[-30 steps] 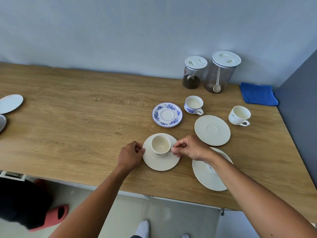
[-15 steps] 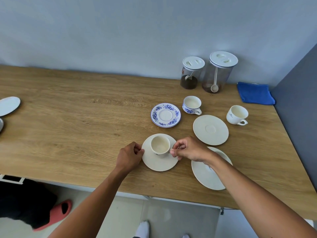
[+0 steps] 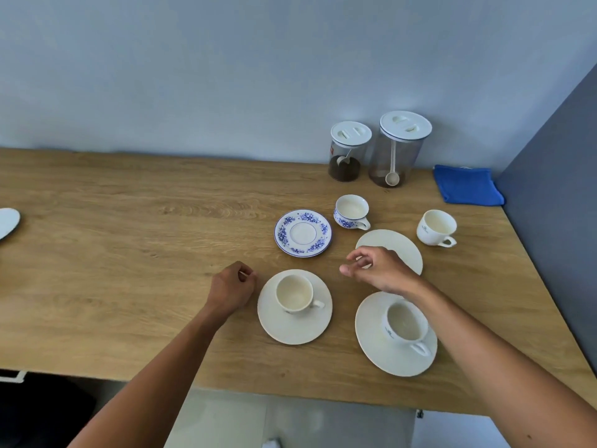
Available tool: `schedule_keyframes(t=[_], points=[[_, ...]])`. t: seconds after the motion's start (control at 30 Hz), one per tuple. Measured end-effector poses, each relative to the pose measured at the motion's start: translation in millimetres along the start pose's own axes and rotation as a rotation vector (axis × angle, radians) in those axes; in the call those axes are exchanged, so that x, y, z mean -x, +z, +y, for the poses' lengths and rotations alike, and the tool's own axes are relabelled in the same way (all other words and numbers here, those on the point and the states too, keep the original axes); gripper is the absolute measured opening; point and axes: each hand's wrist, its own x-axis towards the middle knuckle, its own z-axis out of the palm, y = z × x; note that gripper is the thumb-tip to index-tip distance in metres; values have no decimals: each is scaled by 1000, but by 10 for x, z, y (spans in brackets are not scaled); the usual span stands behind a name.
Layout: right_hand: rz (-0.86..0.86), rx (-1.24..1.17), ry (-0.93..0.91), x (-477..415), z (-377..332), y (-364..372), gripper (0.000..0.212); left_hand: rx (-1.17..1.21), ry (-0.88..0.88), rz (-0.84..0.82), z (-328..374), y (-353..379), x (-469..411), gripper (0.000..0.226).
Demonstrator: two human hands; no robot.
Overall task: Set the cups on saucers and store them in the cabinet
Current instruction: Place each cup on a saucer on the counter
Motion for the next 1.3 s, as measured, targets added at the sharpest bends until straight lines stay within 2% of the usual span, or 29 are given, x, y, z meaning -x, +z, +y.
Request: schedule_keyframes(t=[0.2,0.33,0.6,0.8,0.9,1.07,1.3], points=[[275,-45,63,-384,63,-294,38,40,13,-50,330,75,-463,14],[329,-114,158,-623,22,-371,32,72,0,-87,479,157,-723,14],[307,-229,208,-924,102,-279,21,114,-24,-146,508,292,-933,11],[238,-433,255,-994,148,-278,17,193,-77,-163,459,340,-984,10],[239,-481,188,-973,77,-198,15,229,-83,-152,438,372,-997,8],[117,-488,84,-913,-133,64,17,247,-76,-143,407,389,-1004,8],[-2,-468,39,-944,-316,415,17,226,-57,-131,410,387,-1003,8]])
